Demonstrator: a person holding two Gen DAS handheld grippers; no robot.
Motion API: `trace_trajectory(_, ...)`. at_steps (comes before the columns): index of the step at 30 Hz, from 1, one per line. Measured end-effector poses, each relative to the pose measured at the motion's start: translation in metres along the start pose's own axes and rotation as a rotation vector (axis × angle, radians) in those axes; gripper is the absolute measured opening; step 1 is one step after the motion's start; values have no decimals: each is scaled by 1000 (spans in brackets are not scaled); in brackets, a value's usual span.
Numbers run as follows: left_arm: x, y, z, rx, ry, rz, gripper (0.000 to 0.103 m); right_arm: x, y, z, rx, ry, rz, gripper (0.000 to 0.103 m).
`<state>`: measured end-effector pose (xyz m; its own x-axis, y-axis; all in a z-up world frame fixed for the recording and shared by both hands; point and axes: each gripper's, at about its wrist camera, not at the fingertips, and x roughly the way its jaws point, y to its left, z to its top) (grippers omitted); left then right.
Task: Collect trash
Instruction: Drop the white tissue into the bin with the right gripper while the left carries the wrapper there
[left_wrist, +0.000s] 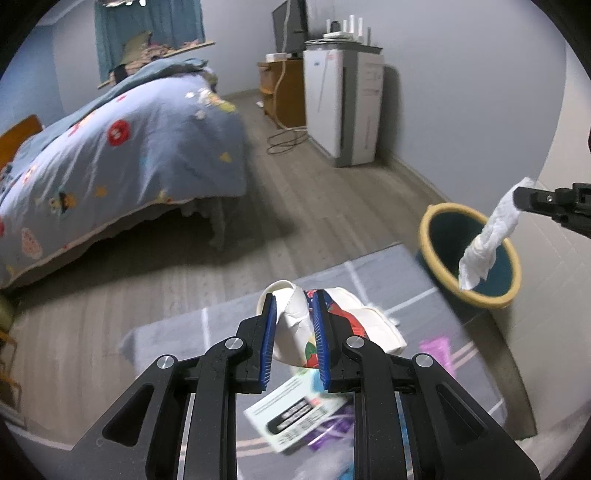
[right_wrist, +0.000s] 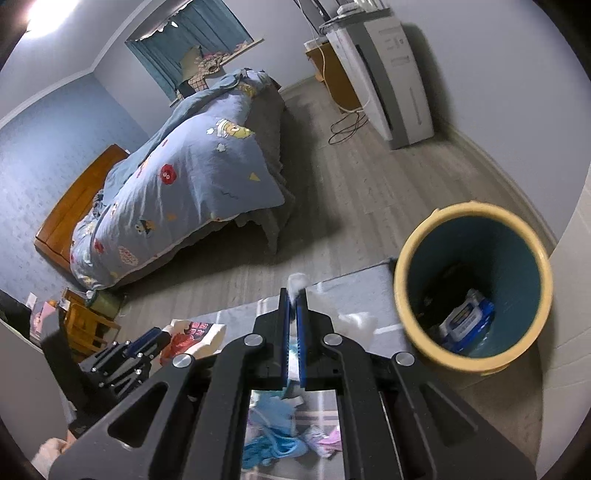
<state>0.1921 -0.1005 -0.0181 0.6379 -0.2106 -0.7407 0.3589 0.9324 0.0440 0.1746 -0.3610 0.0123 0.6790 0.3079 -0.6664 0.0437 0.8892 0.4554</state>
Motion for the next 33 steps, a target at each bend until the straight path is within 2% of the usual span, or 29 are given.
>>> trace_trajectory(10,10,-73,35,127,-26,-75,21,-21,-43,21,30,-43,-21,3)
trace_trajectory(11,13,-79,37,136,-25,-81,19,-23,-48,22,39,-47,-21,3)
trace_trajectory(12,17,-88,39,148,-20,-90,13,-25,-53,24,46,-51,-24,3)
trace_trajectory(14,25,-104,43,169,-6,-110,12,-28,-65,27,65,-62,-28,3)
trace_trajectory(17,43,-124,45,199,31,-128,1,-27,-85,27,114,-60,-25,3)
trace_trajectory(19,58,-134,40,220,73,-112,1,-24,-93,26,133,-50,-24,3)
trace_trajectory(23,84,-133,27,170,164,-124,1,-21,-102,22,156,-36,-20,3)
trace_trajectory(28,109,-119,0,164,237,-70,14,-19,-101,23,149,-30,-5,3)
trace_trajectory(29,113,-116,-5,160,253,-68,22,-19,-101,23,151,-30,0,3)
trace_trajectory(30,117,-114,-12,154,272,-75,38,-18,-101,23,154,-30,1,3)
trace_trajectory(32,121,-113,-23,150,284,-90,57,-17,-99,23,154,-27,2,3)
trace_trajectory(33,123,-115,-30,155,286,-90,61,-15,-99,23,153,-24,0,3)
